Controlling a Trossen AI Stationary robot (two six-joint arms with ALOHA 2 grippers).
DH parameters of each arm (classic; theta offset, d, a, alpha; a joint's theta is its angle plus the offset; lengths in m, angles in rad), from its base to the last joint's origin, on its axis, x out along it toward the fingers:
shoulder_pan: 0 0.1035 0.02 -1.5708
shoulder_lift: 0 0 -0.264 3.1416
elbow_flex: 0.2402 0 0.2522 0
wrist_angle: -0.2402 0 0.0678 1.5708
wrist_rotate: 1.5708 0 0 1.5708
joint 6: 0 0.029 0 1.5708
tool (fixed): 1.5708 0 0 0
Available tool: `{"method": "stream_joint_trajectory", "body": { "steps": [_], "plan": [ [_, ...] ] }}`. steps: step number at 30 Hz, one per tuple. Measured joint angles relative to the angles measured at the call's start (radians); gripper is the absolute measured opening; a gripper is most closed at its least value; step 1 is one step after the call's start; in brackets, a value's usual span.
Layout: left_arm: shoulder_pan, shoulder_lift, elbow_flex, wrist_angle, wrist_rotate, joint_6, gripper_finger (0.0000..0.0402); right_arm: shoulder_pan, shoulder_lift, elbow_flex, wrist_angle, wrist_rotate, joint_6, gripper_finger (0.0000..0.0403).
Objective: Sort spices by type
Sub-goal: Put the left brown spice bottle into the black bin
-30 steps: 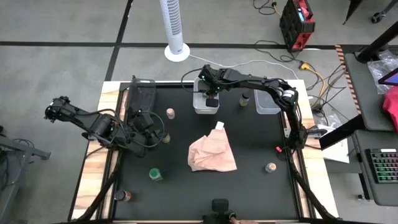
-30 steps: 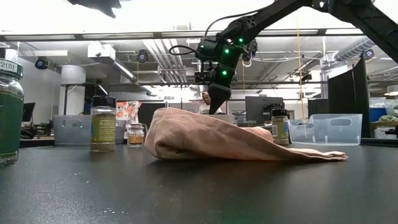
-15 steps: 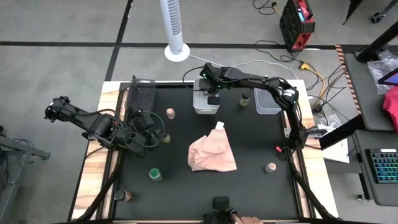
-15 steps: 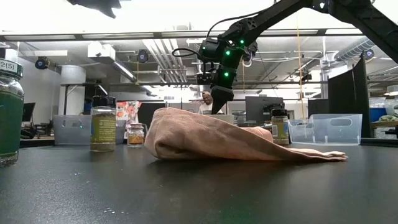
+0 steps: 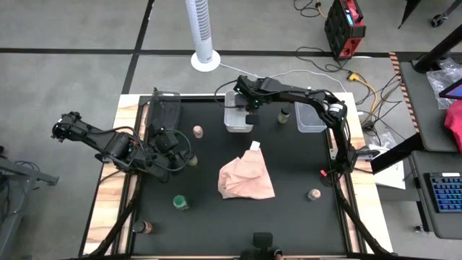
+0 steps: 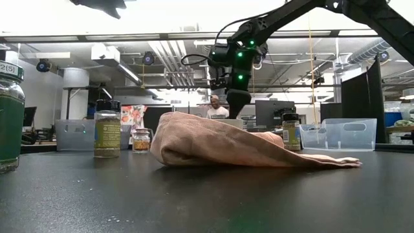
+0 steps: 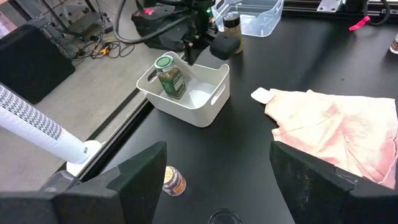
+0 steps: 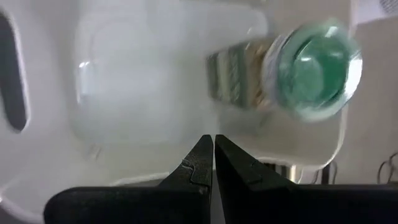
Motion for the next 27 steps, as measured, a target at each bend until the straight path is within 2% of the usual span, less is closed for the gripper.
{"method": "stream_joint_trajectory", "body": {
  "steps": [4,8,23,27],
  "plan": [
    [0.0,0.0,0.0,0.004,0.0,-0.008,0.0269,0.015,-0.024,0.0,-0.058,-0.01,0.022,0.0009],
    [0.0,0.0,-0.011,0.019,0.0,-0.029,0.0269,0.042,-0.102,-0.045,-0.049,-0.101,0.033,0.0009],
    [0.0,0.06,-0.031,0.099,-0.002,-0.022,0.0269,0.178,-0.564,-0.616,0.565,-0.128,0.16,0.0011],
    [0.0,0.101,-0.031,0.103,-0.002,-0.022,0.0269,0.242,-0.66,-0.73,0.672,-0.047,0.176,0.0012]
  ]
}}
